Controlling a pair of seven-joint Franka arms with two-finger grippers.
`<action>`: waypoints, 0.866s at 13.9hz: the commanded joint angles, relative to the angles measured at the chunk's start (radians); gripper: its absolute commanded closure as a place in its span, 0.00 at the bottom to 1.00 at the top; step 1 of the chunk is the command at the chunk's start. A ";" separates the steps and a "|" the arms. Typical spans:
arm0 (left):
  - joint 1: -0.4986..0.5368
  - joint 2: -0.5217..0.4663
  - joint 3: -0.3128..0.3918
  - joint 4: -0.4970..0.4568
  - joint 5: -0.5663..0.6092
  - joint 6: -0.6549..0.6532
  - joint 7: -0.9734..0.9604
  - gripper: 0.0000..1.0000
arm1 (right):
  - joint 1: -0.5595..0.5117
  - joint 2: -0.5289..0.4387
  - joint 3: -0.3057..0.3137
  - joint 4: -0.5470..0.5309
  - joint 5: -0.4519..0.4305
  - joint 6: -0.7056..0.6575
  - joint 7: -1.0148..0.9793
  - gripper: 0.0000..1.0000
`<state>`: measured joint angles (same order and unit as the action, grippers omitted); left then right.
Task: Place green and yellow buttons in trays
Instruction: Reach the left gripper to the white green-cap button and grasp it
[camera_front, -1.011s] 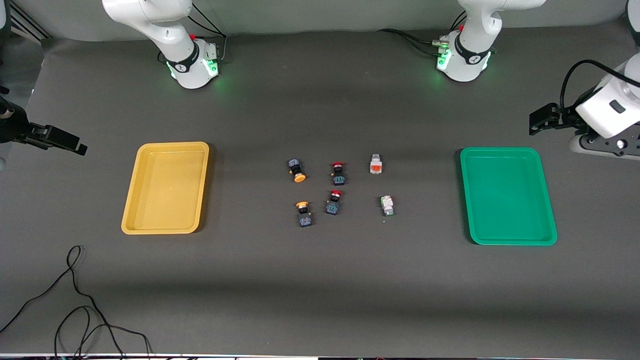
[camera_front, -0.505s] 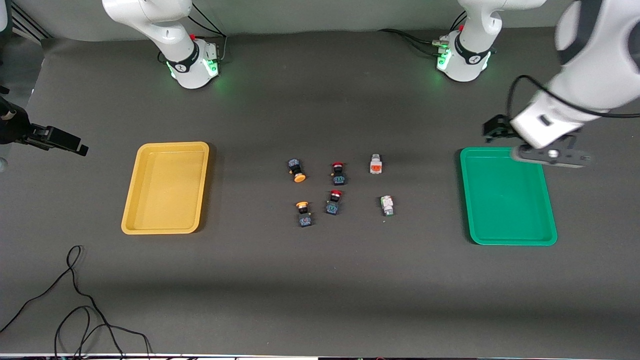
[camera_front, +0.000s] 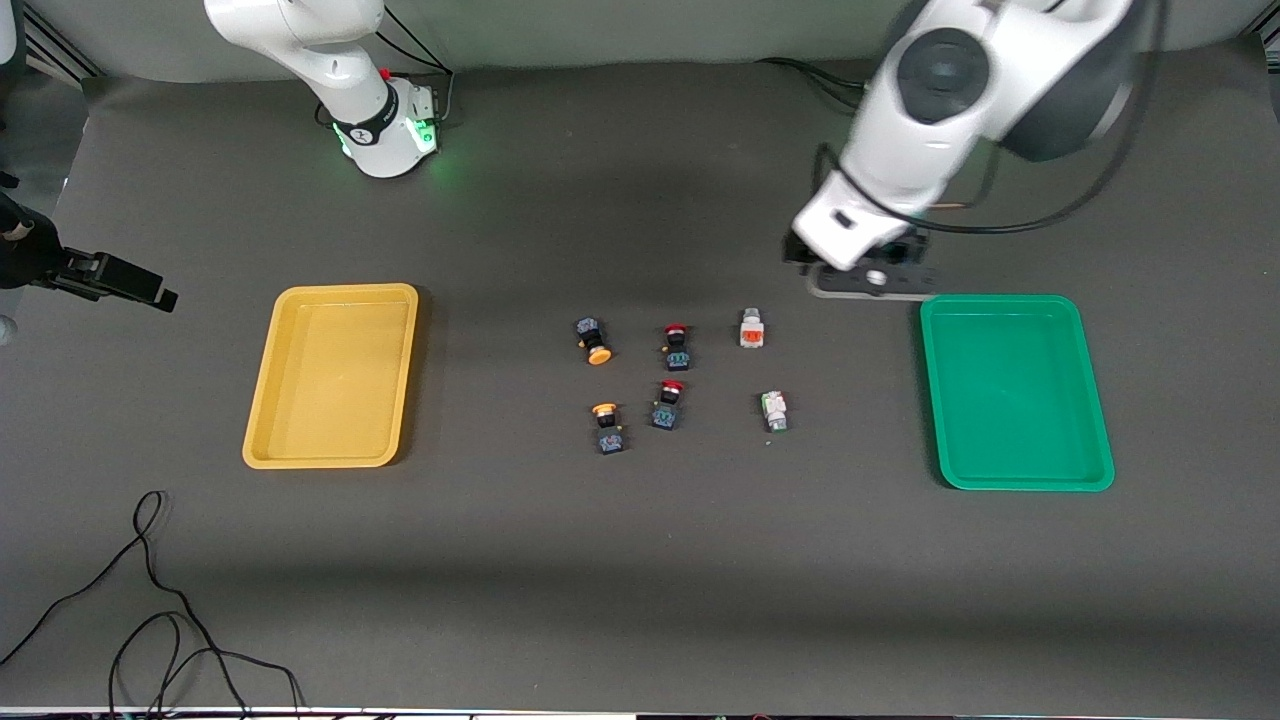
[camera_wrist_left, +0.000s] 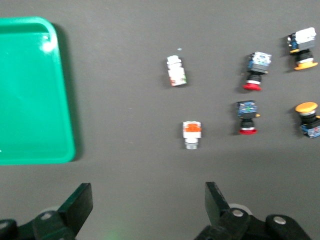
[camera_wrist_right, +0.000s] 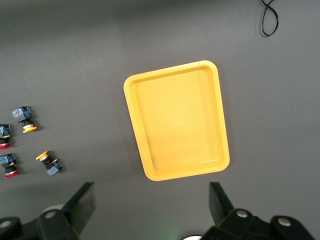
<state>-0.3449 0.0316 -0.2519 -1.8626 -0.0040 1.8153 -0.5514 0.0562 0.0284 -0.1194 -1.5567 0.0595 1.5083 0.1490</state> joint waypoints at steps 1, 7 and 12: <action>-0.052 0.002 0.016 -0.024 -0.005 0.038 -0.058 0.00 | 0.007 0.004 -0.006 0.014 0.010 -0.011 0.001 0.00; -0.057 0.046 0.016 -0.145 -0.034 0.218 -0.100 0.00 | 0.007 0.005 -0.006 0.012 0.010 -0.002 -0.003 0.00; -0.074 0.175 0.017 -0.228 -0.008 0.436 -0.131 0.00 | 0.008 0.005 -0.005 0.010 0.008 -0.005 -0.003 0.00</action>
<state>-0.3989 0.1748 -0.2447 -2.0596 -0.0259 2.1802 -0.6472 0.0563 0.0295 -0.1194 -1.5568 0.0595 1.5088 0.1490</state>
